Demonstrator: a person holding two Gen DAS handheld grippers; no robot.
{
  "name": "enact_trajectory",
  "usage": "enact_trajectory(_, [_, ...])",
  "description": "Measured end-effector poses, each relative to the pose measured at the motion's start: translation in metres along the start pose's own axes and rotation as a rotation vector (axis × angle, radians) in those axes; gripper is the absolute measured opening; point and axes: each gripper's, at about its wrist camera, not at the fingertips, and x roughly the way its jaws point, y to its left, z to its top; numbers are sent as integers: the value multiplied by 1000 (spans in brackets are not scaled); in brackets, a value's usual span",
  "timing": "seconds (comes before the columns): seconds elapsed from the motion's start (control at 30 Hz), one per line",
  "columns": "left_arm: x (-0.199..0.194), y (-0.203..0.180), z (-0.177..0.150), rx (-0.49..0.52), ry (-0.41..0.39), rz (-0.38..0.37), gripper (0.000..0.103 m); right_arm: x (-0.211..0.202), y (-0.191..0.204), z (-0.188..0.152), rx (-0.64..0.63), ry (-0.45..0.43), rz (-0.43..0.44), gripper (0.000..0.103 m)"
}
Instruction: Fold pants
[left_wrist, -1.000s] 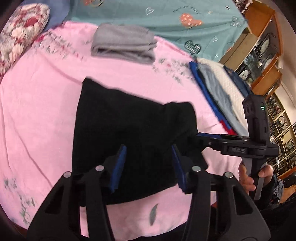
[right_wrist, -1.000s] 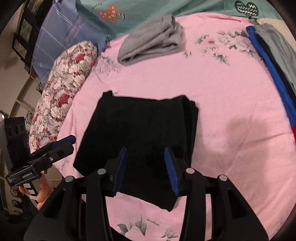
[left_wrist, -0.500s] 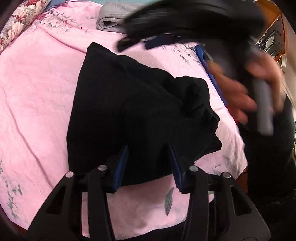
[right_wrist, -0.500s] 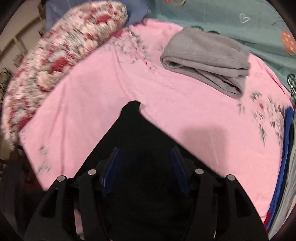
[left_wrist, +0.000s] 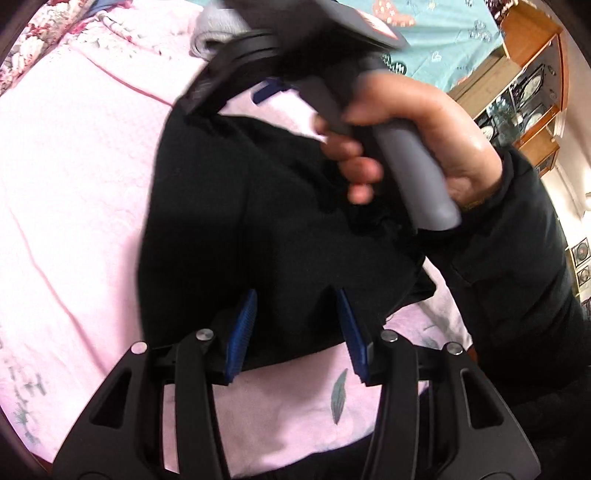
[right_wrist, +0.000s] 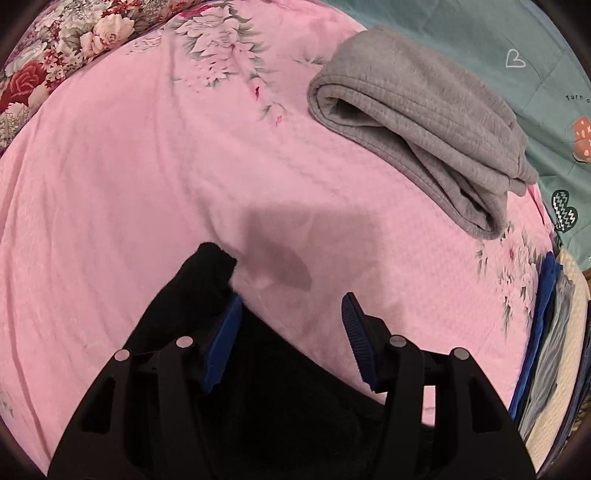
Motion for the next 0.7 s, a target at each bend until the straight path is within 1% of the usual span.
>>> enact_trajectory(0.03, [-8,1,1,5,-24,10,47,-9,-12,-2,40,8,67,58])
enact_trajectory(0.07, [-21,3,3,6,-59,19,52,-19,-23,-3,76,1,117,58])
enact_trajectory(0.1, [-34,6,5,1,-92,22,62,-34,-38,-7,124,-18,191,58])
enact_trajectory(0.13, [-50,11,9,-14,-136,26,69,-51,-54,-13,165,-40,265,58])
enact_trajectory(0.17, [-64,17,12,-34,-173,39,78,-64,-62,-19,189,-55,313,58])
enact_trajectory(0.23, [-77,31,17,-79,-196,82,79,-91,-84,-45,237,-92,406,59])
enact_trajectory(0.27, [-79,38,18,-103,-192,96,79,-105,-96,-68,262,-118,439,59])
enact_trajectory(0.3, [-76,49,19,-140,-179,102,79,-115,-105,-95,284,-146,445,59])
enact_trajectory(0.33, [-73,56,19,-162,-166,97,79,-118,-110,-110,297,-161,437,59])
enact_trajectory(0.4, [-59,68,19,-209,-120,66,78,-123,-124,-168,338,-192,384,59])
enact_trajectory(0.43, [-48,71,18,-225,-86,39,77,-122,-136,-203,379,-194,355,59])
enact_trajectory(0.47, [-39,73,17,-231,-62,20,77,-116,-146,-230,433,-182,336,59])
enact_trajectory(0.53, [-20,71,20,-235,-12,-15,77,-101,-163,-268,552,-147,310,59])
enact_trajectory(0.57, [-12,73,22,-241,12,-40,77,-98,-181,-300,642,-131,304,59])
enact_trajectory(0.63, [13,75,29,-269,76,-92,77,-98,-195,-336,744,-124,304,59])
enact_trajectory(0.67, [26,74,34,-277,97,-103,77,-101,-202,-352,781,-131,308,59])
enact_trajectory(0.7, [31,71,38,-274,96,-96,77,-105,-206,-362,804,-145,321,59])
